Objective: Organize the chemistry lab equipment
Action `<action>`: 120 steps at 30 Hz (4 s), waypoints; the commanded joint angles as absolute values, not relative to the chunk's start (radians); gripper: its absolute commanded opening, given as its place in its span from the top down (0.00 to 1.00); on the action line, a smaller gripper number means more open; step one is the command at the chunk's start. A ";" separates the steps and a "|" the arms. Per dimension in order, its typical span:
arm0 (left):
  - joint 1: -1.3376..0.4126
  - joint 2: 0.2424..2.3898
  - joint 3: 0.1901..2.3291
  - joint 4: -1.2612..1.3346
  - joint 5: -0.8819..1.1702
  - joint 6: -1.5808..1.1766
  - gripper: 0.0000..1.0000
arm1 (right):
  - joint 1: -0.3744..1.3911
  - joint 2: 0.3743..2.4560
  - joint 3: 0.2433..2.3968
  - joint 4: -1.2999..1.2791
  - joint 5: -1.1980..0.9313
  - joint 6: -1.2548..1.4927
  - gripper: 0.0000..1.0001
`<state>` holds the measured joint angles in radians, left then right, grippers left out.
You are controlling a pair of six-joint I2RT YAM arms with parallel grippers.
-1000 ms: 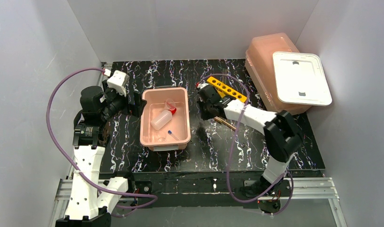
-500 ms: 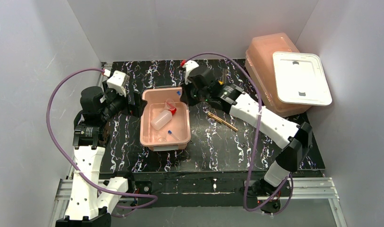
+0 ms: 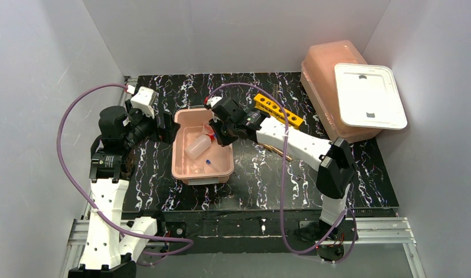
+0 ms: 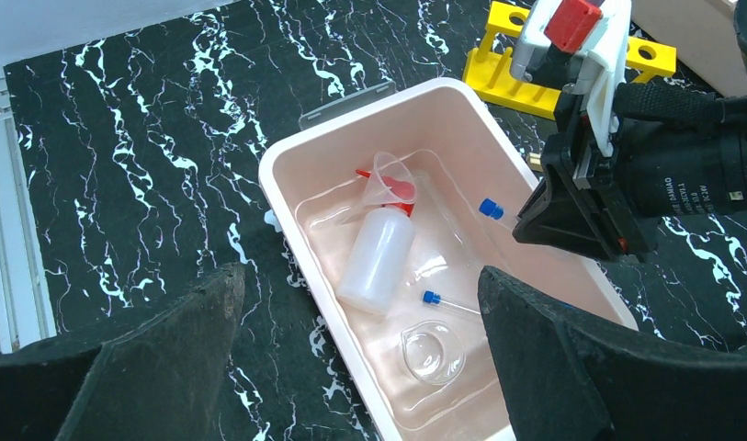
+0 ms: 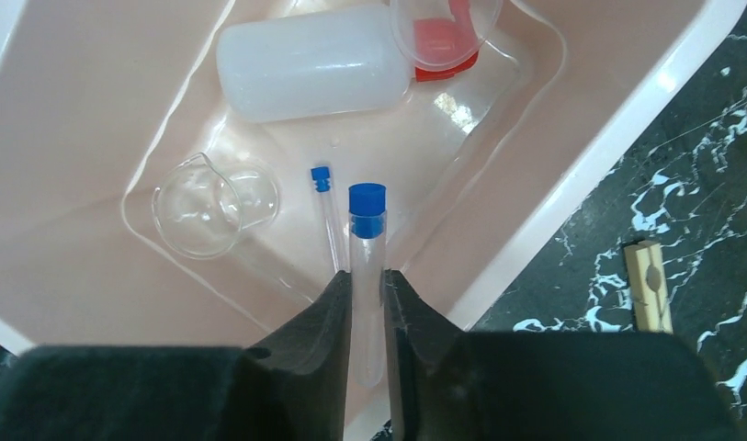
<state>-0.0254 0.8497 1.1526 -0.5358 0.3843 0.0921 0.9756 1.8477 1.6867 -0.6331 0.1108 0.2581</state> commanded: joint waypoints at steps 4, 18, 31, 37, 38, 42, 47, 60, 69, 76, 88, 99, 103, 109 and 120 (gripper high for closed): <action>-0.022 0.841 1.160 -0.544 0.384 0.088 0.02 | 0.959 1.761 1.720 -0.620 0.155 0.219 0.57; -0.023 0.831 1.161 -0.544 0.379 0.092 0.02 | 0.660 1.442 1.287 -0.473 0.054 0.179 0.53; -0.022 0.832 1.156 -0.544 0.400 0.084 0.02 | 0.555 1.560 1.046 -0.331 0.073 0.153 0.38; -0.022 0.831 1.156 -0.558 0.392 0.094 0.02 | 0.555 1.616 1.042 -0.275 0.126 0.138 0.37; -0.022 0.831 1.156 -0.559 0.391 0.096 0.02 | 0.556 1.623 1.041 -0.266 0.129 0.135 0.37; -0.022 0.832 1.154 -0.562 0.384 0.103 0.02 | 0.554 1.659 1.032 -0.218 0.147 0.130 0.38; -0.023 0.837 1.156 -0.566 0.382 0.113 0.02 | 0.554 1.715 1.038 -0.180 0.150 0.122 0.40; -0.022 0.843 1.149 -0.562 0.390 0.108 0.02 | 0.555 1.718 0.990 -0.169 0.104 0.156 0.66; -0.022 0.843 1.140 -0.557 0.389 0.100 0.02 | 0.612 1.612 1.007 -0.221 0.042 0.175 0.91; -0.022 0.842 1.135 -0.549 0.394 0.095 0.02 | 0.701 1.522 1.177 -0.351 0.055 0.166 0.99; -0.023 0.831 1.121 -0.558 0.386 0.087 0.02 | 0.788 1.522 1.551 -0.541 -0.038 0.270 0.99; -0.022 0.847 1.116 -0.592 0.296 0.037 0.02 | 0.913 1.832 1.818 -0.581 -0.054 0.320 0.99; -0.022 0.840 1.119 -0.611 0.276 0.057 0.02 | 0.914 1.891 1.836 -0.577 -0.046 0.317 0.99; -0.022 0.818 1.108 -0.605 0.253 0.051 0.02 | 0.914 1.943 1.833 -0.575 -0.036 0.312 0.99; -0.022 0.817 1.135 -0.673 0.229 0.080 0.02 | 0.895 1.917 1.940 -0.659 0.037 0.251 0.61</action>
<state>-0.0254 0.8280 1.1179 -0.6178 0.2455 0.0532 0.9165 1.9457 1.8450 -0.6338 -0.0036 0.2890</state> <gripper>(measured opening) 0.981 0.313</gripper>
